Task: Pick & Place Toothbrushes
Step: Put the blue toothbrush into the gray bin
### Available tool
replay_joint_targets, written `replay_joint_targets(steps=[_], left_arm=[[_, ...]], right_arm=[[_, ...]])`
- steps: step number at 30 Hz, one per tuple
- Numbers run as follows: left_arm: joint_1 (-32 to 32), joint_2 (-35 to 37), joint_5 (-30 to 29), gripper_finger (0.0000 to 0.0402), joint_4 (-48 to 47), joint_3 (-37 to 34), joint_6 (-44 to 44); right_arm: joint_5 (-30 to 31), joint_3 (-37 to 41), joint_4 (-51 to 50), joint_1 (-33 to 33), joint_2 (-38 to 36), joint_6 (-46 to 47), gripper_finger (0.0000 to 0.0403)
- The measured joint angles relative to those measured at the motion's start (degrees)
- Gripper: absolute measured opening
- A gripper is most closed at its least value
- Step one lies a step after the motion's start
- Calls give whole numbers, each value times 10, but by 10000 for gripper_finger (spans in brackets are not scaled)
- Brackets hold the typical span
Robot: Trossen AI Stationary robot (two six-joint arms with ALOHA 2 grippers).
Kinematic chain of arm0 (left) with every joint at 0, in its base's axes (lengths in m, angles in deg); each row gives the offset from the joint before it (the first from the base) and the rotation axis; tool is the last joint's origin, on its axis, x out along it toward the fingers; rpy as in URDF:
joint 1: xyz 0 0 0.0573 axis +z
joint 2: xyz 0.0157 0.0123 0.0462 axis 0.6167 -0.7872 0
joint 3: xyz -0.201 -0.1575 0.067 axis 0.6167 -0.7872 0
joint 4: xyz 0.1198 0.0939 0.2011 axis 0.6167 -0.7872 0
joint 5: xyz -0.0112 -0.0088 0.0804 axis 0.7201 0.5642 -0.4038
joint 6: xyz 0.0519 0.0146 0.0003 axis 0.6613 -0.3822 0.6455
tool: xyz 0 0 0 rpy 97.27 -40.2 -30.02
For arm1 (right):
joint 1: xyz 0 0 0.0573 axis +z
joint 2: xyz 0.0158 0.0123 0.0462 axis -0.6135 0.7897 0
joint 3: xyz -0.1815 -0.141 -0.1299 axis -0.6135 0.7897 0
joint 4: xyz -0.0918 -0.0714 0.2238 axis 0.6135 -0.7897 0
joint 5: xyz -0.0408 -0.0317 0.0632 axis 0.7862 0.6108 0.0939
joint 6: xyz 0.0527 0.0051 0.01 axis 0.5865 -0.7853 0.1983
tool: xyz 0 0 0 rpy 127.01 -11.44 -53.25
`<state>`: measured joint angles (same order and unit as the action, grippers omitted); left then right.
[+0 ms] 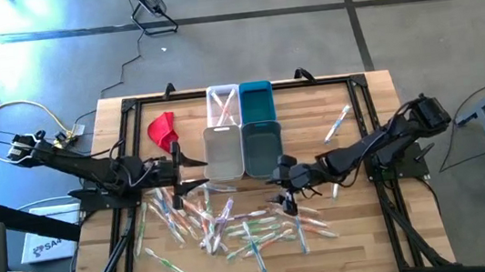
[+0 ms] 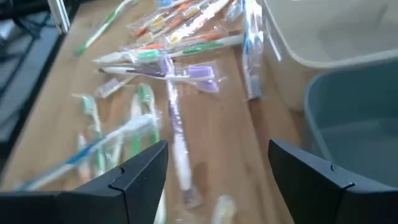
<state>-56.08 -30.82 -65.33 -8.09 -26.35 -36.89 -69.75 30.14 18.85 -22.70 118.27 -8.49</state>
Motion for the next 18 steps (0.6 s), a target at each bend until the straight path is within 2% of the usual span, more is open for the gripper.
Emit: replay_joint_targets(steps=[6,14,18], left_arm=[[0,0,0,207,-12,0,-61],[0,0,0,207,-59,0,-117],[0,-1,0,207,-64,0,-138]], right_arm=[[0,0,-31,32,0,130,270],[2,0,-143,63,0,270,270],[26,0,-184,62,0,309,270]])
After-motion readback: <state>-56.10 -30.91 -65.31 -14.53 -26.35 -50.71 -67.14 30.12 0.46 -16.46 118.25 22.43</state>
